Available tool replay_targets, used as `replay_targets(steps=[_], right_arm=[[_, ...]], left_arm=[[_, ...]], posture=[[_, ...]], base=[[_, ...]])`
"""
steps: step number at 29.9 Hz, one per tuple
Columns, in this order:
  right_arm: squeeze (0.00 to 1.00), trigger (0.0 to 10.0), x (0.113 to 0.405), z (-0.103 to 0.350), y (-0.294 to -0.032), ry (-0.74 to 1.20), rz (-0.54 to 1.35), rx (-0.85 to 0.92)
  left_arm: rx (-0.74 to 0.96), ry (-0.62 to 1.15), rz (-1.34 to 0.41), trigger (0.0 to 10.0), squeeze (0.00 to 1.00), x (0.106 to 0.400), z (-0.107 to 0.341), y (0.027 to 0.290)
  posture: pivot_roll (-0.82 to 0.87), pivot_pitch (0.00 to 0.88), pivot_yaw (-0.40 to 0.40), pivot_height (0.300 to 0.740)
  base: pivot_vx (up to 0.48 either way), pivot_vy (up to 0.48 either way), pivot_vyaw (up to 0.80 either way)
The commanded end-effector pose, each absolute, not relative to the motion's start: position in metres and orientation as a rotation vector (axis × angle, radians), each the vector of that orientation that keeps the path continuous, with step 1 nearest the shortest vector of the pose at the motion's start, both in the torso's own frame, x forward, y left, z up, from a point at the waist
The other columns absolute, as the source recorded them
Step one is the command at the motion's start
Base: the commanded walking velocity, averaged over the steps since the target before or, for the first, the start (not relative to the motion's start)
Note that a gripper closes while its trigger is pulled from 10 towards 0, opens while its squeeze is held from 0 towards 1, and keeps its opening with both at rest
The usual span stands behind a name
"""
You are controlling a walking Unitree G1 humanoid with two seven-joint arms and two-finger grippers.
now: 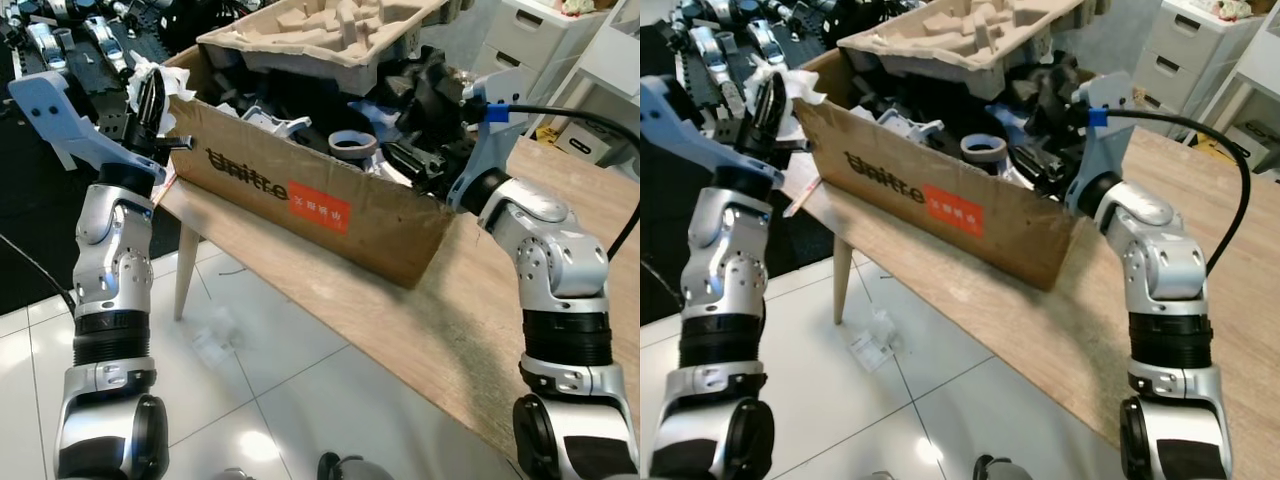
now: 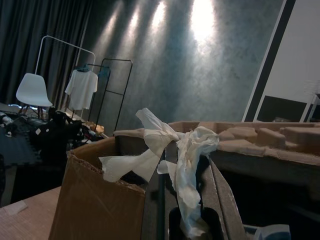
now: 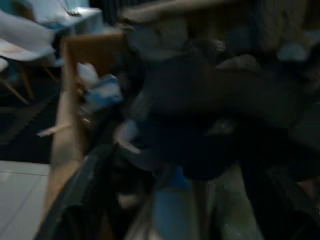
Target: Picking trash to rubbish bin
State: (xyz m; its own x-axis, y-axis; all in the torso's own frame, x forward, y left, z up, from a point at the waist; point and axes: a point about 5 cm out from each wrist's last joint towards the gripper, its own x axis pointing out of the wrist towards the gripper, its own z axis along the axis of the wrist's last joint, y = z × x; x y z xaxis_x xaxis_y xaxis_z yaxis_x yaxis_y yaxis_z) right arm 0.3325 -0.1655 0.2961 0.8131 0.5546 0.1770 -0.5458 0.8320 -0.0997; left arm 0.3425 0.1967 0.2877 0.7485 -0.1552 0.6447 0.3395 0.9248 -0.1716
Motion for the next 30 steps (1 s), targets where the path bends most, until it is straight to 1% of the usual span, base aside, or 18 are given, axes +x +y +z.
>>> replay_targets(steps=[1,3,4,5,10,15,19,23,24,27,29,30], right_arm=[[0.3,10.0,0.325,0.3,-0.167,-0.222,0.614,-0.041],[0.17,10.0,0.321,0.303,-0.165,-0.246,0.648,-0.041],[0.07,10.0,0.318,0.305,-0.164,-0.259,0.669,-0.046],[0.0,10.0,0.314,0.306,-0.162,-0.274,0.697,-0.053],[0.0,10.0,0.304,0.307,-0.156,-0.292,0.778,-0.084],[0.0,10.0,0.299,0.308,-0.155,-0.303,0.815,-0.078],[0.0,10.0,0.293,0.311,-0.153,-0.335,0.853,-0.058],[0.0,10.0,0.288,0.316,-0.153,-0.386,0.874,-0.029],[0.0,10.0,0.288,0.316,-0.153,-0.386,0.874,-0.029],[0.0,10.0,0.288,0.322,-0.158,-0.441,0.845,0.019],[0.0,10.0,0.288,0.322,-0.158,-0.441,0.845,0.019],[0.0,10.0,0.289,0.323,-0.16,-0.453,0.825,0.03]], left_arm=[[-0.301,-0.671,-0.3,10.0,0.0,0.342,0.287,0.191],[-0.297,-0.667,-0.304,10.0,0.0,0.342,0.286,0.19],[-0.299,-0.666,-0.307,10.0,0.0,0.342,0.286,0.189],[-0.3,-0.665,-0.311,10.0,0.0,0.342,0.286,0.187],[-0.304,-0.666,-0.326,10.0,0.0,0.342,0.287,0.184],[-0.306,-0.667,-0.346,10.0,0.0,0.342,0.288,0.18],[-0.313,-0.666,-0.399,10.0,0.0,0.341,0.289,0.17],[-0.318,-0.663,-0.489,10.0,0.0,0.338,0.29,0.156],[-0.318,-0.663,-0.489,10.0,0.0,0.338,0.29,0.156],[-0.335,-0.674,-0.613,10.0,0.0,0.332,0.295,0.139],[-0.335,-0.674,-0.613,10.0,0.0,0.332,0.295,0.139],[-0.34,-0.676,-0.64,10.0,0.0,0.331,0.296,0.135]], posture=[[0.04,0.128,-0.014,0.74],[0.03,0.126,-0.013,0.74],[0.03,0.126,-0.013,0.74],[0.03,0.126,-0.013,0.74],[0.03,0.121,-0.011,0.74],[0.03,0.119,-0.009,0.74],[0.03,0.117,-0.006,0.74],[0.02,0.117,-0.003,0.74],[0.02,0.117,-0.003,0.74],[0.02,0.118,0.0,0.74],[0.02,0.118,0.0,0.74],[0.02,0.118,0.0,0.74]], base=[[0.0,0.0,0.0],[0.0,0.0,0.0],[0.0,0.0,0.0],[0.0,0.0,0.0],[0.0,0.0,0.0],[0.0,0.0,0.0],[0.0,0.0,0.0],[0.0,0.0,0.0],[0.0,0.0,0.0],[0.0,0.0,0.0],[0.0,0.0,0.0],[0.0,0.0,0.0]])
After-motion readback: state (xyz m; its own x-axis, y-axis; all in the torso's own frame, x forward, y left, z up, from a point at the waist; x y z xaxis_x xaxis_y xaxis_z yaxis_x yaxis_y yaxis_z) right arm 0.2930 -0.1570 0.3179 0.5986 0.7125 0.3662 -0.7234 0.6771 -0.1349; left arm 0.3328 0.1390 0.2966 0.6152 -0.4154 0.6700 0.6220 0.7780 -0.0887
